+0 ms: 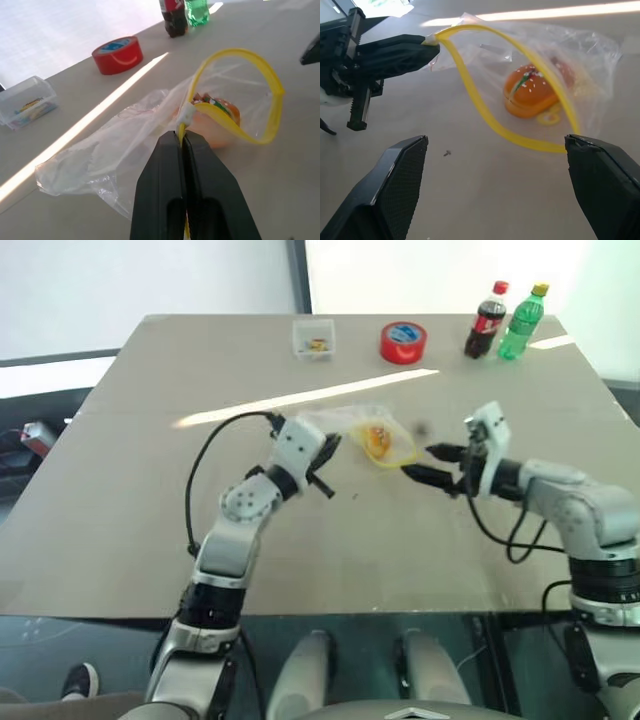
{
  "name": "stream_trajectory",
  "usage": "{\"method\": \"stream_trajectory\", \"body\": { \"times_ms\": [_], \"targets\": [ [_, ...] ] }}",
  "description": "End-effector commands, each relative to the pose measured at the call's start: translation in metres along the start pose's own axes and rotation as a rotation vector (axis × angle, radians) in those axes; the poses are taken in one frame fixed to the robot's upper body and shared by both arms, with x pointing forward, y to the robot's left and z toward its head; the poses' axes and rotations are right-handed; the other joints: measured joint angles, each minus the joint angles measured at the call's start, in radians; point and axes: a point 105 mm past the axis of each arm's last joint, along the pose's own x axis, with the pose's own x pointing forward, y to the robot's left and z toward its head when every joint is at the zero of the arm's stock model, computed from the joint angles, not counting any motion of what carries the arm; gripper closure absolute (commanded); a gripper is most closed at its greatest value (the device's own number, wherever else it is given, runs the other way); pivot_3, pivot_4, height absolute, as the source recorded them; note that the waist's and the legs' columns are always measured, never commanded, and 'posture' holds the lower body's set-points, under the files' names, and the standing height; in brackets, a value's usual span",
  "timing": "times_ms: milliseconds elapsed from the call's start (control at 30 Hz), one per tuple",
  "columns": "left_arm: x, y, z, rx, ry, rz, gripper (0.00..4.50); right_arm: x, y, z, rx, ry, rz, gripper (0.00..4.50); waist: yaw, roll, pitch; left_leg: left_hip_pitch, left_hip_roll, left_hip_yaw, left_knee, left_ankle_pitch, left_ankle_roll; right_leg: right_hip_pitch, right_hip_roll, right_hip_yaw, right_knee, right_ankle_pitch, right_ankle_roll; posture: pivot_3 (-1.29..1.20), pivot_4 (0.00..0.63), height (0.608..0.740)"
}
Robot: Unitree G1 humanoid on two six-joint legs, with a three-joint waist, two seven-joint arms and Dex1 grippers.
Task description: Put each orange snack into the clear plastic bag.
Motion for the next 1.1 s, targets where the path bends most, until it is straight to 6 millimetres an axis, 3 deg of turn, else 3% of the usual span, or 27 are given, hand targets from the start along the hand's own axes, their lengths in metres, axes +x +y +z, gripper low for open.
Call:
{"method": "stream_trajectory", "body": {
  "times_ms": [33, 233, 367, 600, 900, 1100],
  "targets": [
    [0.000, 0.007, 0.024, -0.129, -0.069, 0.022, 4.50, -0.038, -0.049, 0.015, -0.135, -0.014, -0.234, 0.04, 0.003, 0.000, 0.000, 0.000, 0.000, 0.000, 0.000, 0.000, 0.000, 0.000, 0.000, 0.000, 0.000, 0.000, 0.000, 0.00, 0.150, 0.740],
    [0.003, 0.004, 0.034, -0.299, -0.086, 0.001, 4.50, -0.109, -0.107, -0.003, -0.412, 0.256, -0.447, 0.04, 0.020, 0.000, 0.001, 0.000, -0.002, 0.003, 0.001, 0.000, 0.000, 0.003, -0.002, -0.002, -0.005, 0.000, 0.000, 0.00, 0.150, 0.740],
    [0.003, 0.003, 0.035, -0.341, -0.078, -0.007, 4.50, -0.134, -0.120, -0.021, -0.455, 0.410, -0.431, 0.04, 0.018, 0.000, 0.001, 0.000, 0.000, 0.006, 0.000, 0.000, 0.000, 0.004, -0.001, -0.001, -0.007, 0.000, 0.000, 0.00, 0.150, 0.740],
    [0.001, -0.001, 0.026, -0.341, -0.042, -0.026, 4.50, -0.141, -0.121, -0.041, -0.441, 0.513, -0.347, 0.04, 0.014, -0.001, 0.001, 0.002, 0.003, 0.006, 0.000, 0.000, 0.000, 0.008, 0.001, -0.002, -0.011, 0.000, 0.000, 0.00, 0.150, 0.740],
    [-0.006, 0.004, 0.012, -0.356, 0.001, -0.015, 4.50, -0.140, -0.117, -0.030, -0.397, 0.480, -0.273, 0.04, 0.028, -0.001, 0.001, 0.001, 0.004, 0.005, 0.001, 0.000, 0.000, 0.009, 0.000, -0.003, -0.015, 0.000, 0.000, 0.00, 0.150, 0.740],
    [-0.008, 0.006, 0.003, -0.373, 0.025, -0.020, 4.50, -0.150, -0.109, -0.040, -0.374, 0.557, -0.194, 0.04, 0.028, 0.000, 0.001, 0.000, 0.004, 0.005, 0.000, 0.000, 0.000, 0.009, 0.000, -0.003, -0.015, 0.000, 0.000, 0.00, 0.150, 0.740]
  ]
}}
